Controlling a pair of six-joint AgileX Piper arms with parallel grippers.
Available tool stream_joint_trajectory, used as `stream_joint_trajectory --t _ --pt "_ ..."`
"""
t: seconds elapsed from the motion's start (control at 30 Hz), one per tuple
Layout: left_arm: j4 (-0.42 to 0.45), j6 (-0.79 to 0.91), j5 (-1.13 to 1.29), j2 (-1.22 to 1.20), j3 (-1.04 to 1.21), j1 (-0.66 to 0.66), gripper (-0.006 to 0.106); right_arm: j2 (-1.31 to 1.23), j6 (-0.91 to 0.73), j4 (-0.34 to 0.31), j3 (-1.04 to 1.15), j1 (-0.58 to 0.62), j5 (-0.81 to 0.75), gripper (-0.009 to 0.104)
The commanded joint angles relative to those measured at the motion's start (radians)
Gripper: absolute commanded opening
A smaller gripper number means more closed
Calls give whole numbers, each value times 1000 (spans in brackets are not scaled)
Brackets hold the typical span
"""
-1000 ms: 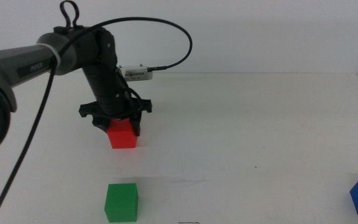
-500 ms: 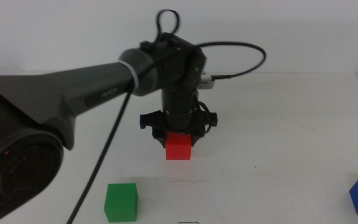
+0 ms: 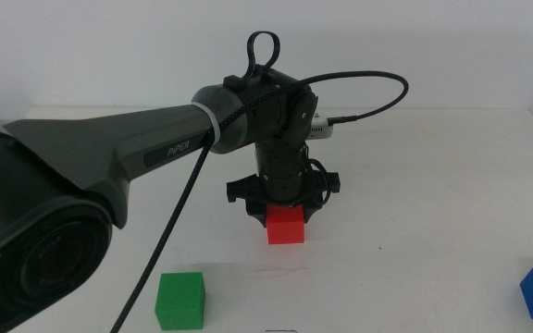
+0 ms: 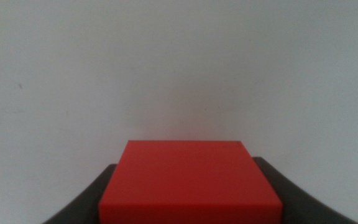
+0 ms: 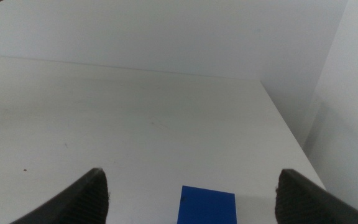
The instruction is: Stack red cubes first, then green, then blue cubes in a specific spot.
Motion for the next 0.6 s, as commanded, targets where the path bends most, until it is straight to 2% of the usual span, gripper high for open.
stream_joint_trajectory --t 0.0,0.57 --pt "-12 1 -17 -61 -30 -4 -1 -19 -9 -12 -18 -6 -80 82" --pt "-60 27 37 -25 -29 -4 -1 -19 -9 -12 -18 -6 -80 82"
